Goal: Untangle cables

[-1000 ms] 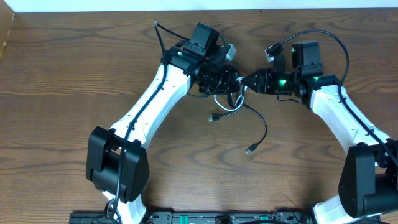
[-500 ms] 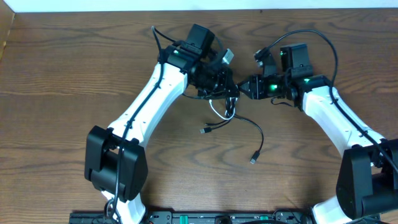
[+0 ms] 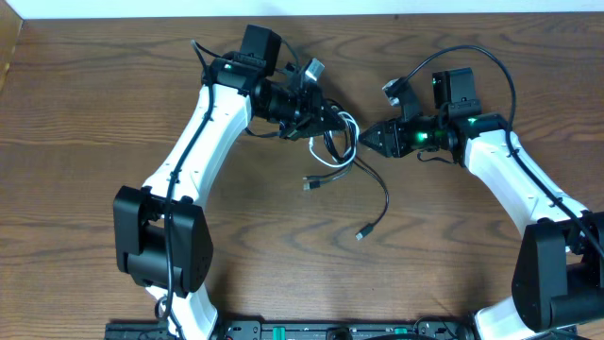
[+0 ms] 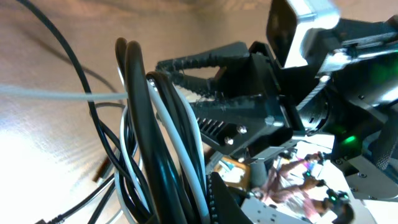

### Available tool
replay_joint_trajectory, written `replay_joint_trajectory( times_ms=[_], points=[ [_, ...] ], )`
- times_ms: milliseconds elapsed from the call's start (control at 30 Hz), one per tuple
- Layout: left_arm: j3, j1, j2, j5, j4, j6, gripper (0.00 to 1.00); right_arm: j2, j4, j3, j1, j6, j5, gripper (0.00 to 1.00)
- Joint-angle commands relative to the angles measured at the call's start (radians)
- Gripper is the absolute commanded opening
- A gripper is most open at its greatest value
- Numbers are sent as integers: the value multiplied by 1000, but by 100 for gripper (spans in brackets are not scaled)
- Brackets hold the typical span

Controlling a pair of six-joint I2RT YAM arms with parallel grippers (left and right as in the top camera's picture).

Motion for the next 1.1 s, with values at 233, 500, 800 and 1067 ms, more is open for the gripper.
replay_joint_trajectory(
  times_ms=[233, 500, 800, 1067],
  points=[
    [-1, -54, 44, 62, -31, 6, 8, 0, 37, 17, 17, -77, -64, 33],
    [-1, -51, 44, 63, -27, 6, 8, 0, -14, 17, 18, -73, -2, 1],
    [-1, -29, 44, 5, -24, 21, 7, -5, -122, 17, -39, 60, 108, 1],
    [-1, 0, 44, -54, -24, 21, 7, -29, -256, 17, -210, 244, 211, 1]
  ],
)
